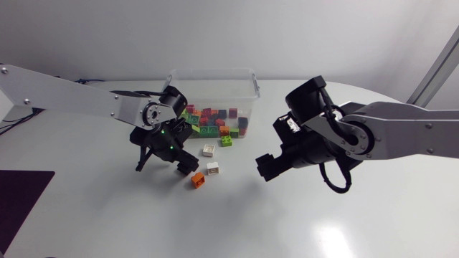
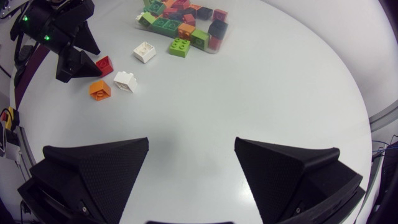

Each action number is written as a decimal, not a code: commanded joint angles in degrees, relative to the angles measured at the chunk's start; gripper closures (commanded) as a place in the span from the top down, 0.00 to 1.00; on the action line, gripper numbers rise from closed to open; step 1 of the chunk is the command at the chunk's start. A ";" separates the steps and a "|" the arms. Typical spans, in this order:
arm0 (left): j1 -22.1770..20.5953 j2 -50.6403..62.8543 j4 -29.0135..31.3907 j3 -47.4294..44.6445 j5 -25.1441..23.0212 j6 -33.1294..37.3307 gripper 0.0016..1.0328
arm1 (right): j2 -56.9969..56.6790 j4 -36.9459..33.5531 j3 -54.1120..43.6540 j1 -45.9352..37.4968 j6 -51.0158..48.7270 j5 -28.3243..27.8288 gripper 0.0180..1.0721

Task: Place the duplo bricks in the container

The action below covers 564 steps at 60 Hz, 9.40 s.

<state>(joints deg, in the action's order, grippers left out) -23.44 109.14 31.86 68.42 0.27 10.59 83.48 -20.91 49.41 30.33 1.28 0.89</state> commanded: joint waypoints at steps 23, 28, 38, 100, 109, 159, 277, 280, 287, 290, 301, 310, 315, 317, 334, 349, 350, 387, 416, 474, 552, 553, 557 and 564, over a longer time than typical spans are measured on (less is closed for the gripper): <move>-0.11 3.97 -0.74 3.21 -5.81 1.63 0.47 | 3.53 1.92 1.13 1.14 -1.10 1.22 0.95; 0.06 4.68 -0.74 3.47 -5.99 1.28 0.40 | 3.70 2.19 1.13 1.14 -1.10 1.22 0.95; 0.15 5.03 -0.57 3.30 -5.90 1.36 0.38 | 4.14 2.62 1.04 1.31 -1.10 1.22 0.95; 8.06 -17.30 -5.58 -0.04 -5.90 4.79 0.29 | 28.75 -8.19 28.20 12.65 11.38 -0.80 0.92; 9.73 -19.23 -7.25 2.15 -7.66 4.79 0.29 | 32.18 -8.63 30.92 12.48 13.22 -0.89 0.89; 13.95 -15.98 -16.56 9.54 -18.47 7.25 0.29 | 42.29 -12.49 40.86 13.36 19.64 0.52 0.68; 12.28 -23.63 -4.43 1.01 -20.40 14.37 0.95 | 19.26 -0.89 40.50 3.78 10.67 4.74 0.37; 11.31 -24.33 -3.47 -0.40 -20.66 15.51 0.95 | 19.96 -0.19 41.38 3.25 10.32 4.65 0.37; 9.12 -24.68 -1.97 -3.56 -20.75 17.27 0.95 | 21.63 2.01 42.53 2.28 9.53 4.30 0.37; 8.06 -24.50 -1.89 -4.97 -20.75 17.62 0.95 | 22.51 2.80 43.05 2.02 9.18 4.21 0.37; 4.37 -21.52 -0.39 -6.99 -20.66 17.97 0.95 | 25.94 5.79 45.43 1.23 8.04 3.77 0.37; 1.82 -19.49 0.22 -7.60 -19.43 17.97 0.95 | 29.19 6.05 48.94 0.87 7.42 3.60 0.37; 0.77 -17.91 0.22 -7.87 -18.12 17.97 0.95 | 31.04 6.23 50.88 0.70 7.33 3.51 0.38; 0.15 -17.21 0.22 -8.13 -17.15 17.97 0.95 | 31.65 6.23 51.58 0.61 7.33 3.42 0.38; -2.13 -11.76 0.14 -9.01 -12.58 17.89 0.95 | 37.02 6.32 57.73 -0.71 6.02 2.63 0.50; -3.63 -5.61 -1.36 -7.25 -9.68 16.39 0.93 | 34.38 5.26 55.97 -1.15 5.84 2.89 0.93; -3.72 -5.26 -1.45 -7.08 -9.68 16.30 0.93 | 33.68 5.44 55.09 -1.06 5.84 2.89 0.93; -5.04 0.02 -4.87 -5.85 -10.03 15.07 0.50 | 8.28 15.81 13.79 1.58 5.93 3.07 0.93; -4.24 -1.21 -5.84 -7.34 -11.08 14.46 0.28 | 20.76 24.95 8.69 7.38 8.65 7.29 0.93; 7.80 -27.23 -16.56 -10.77 -14.86 11.03 0.28 | 43.87 19.94 29.87 3.51 12.70 8.96 0.88; 9.64 -2.36 -34.49 13.58 -15.74 1.10 0.65 | 25.85 22.22 16.25 6.59 12.87 10.63 0.39; 9.55 -1.74 -34.32 14.11 -15.30 1.10 0.72 | 24.97 22.22 15.90 6.59 12.87 10.63 0.40; 9.47 -0.07 -33.70 15.42 -13.98 1.19 0.87 | 22.78 22.14 14.84 6.68 12.78 10.98 0.39; 9.82 0.28 -33.09 15.25 -13.19 1.28 0.95 | 18.65 22.05 13.43 6.76 12.26 11.60 0.39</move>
<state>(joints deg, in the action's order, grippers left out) -13.61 108.12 -1.93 82.13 -13.39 13.02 105.25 0.62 64.69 36.71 13.69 11.84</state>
